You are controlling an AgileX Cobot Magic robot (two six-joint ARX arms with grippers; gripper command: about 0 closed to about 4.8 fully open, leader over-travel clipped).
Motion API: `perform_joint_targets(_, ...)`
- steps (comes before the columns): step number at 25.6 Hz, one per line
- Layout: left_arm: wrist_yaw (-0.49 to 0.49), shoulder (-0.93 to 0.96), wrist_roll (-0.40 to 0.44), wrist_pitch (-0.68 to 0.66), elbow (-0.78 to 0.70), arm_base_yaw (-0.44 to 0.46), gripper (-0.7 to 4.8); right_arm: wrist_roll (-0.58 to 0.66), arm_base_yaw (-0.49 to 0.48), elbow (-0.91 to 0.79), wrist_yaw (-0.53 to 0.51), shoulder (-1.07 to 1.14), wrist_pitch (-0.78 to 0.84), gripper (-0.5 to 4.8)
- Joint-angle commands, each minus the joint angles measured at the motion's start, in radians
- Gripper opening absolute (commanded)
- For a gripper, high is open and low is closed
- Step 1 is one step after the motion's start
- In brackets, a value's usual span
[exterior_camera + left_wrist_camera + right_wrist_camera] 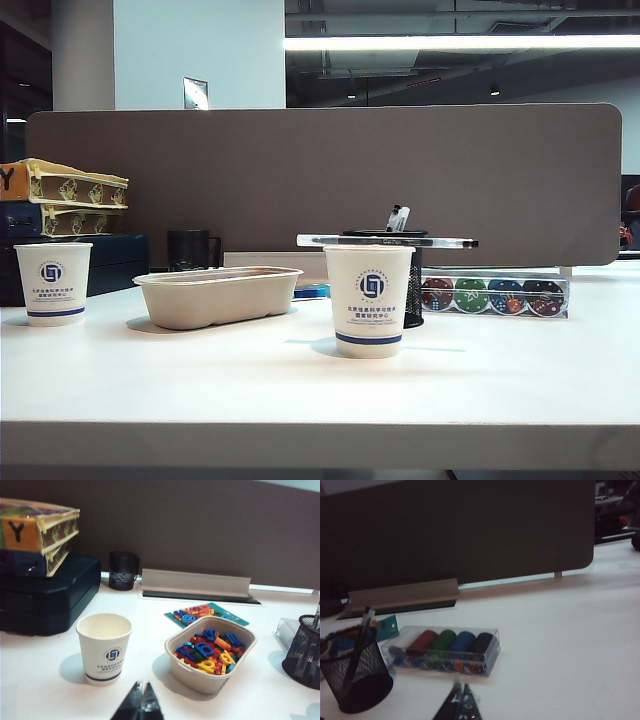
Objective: Pick up one pen and put it in the pen container.
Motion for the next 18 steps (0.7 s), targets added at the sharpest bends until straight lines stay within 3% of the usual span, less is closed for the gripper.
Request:
perform_joint_targets(1, 0.008, 0.000, 0.000, 0.038, 0.003, 0.002, -0.06, 0.004, 0.001, -0.003, -0.001, -0.003, 0.045, -0.01)
perform_joint_targets(18, 0.027, 0.000, -0.008, 0.101, 0.022, 0.001, -0.04, 0.053, 0.002, 0.018, 0.000, -0.002, 0.035, 0.23)
